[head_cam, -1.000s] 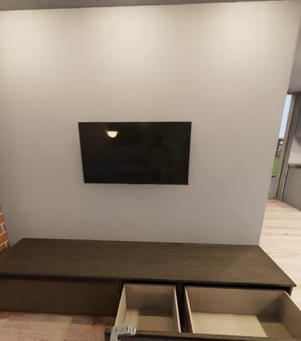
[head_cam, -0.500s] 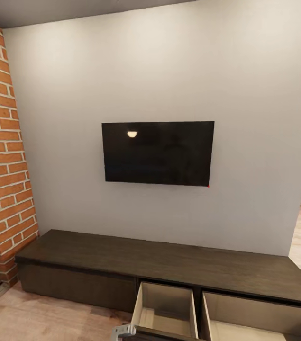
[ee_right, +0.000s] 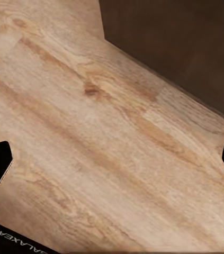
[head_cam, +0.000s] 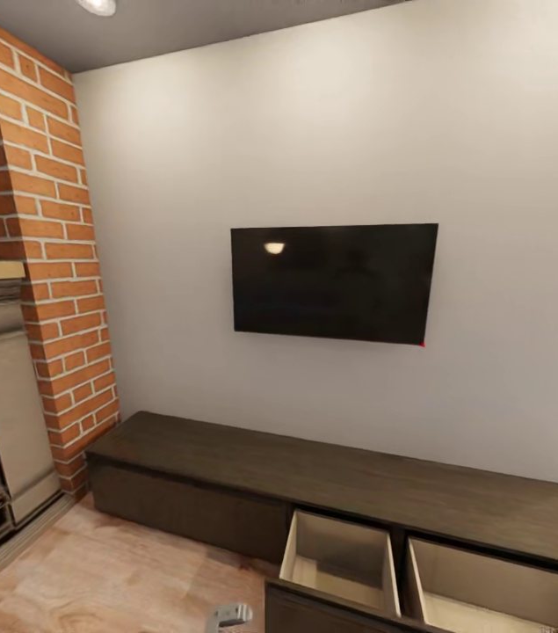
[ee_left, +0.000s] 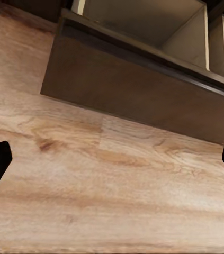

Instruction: Place each of the two pumpkins and all three candles from the living room inside a cabinet in the living room (use any cabinet), then make sure every cabinet is closed, and position the cauldron so it is next to a table in the living room.

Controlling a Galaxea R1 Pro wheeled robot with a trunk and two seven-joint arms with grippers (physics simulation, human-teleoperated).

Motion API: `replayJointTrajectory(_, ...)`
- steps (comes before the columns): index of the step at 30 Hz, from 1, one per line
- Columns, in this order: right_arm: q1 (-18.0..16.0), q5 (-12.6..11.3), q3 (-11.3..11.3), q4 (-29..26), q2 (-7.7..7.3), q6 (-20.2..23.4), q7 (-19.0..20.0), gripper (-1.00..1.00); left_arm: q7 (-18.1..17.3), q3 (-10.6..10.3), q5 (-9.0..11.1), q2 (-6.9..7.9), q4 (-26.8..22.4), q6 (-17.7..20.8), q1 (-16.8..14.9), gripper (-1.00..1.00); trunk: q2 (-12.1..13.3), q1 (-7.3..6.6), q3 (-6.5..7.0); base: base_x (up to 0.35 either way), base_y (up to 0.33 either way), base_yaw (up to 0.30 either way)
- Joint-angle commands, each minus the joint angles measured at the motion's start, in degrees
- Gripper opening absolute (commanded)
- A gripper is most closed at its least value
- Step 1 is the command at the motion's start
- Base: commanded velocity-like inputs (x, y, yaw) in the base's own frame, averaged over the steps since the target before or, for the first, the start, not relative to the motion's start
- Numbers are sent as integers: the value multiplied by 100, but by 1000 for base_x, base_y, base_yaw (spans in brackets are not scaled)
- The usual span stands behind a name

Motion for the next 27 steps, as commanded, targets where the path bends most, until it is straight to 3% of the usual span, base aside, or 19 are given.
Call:
replayJointTrajectory(1, -6, -61, 37, 12, 0, -26, 22, 100, -13, -3, 60, 0, -10, 47, -1, 100, -5, -2, -8, -214, 240, 17)
replayJointTrajectory(8, -6, -61, 45, 12, 6, -28, 22, 100, -11, -4, 60, -1, -9, 47, -1, 100, -5, -2, -8, -191, 263, 74)
replayJointTrajectory(27, -6, -61, 45, 12, 8, -22, 22, 100, -12, -4, 60, -10, -9, 47, -1, 100, -5, -2, -8, -171, 276, 262)
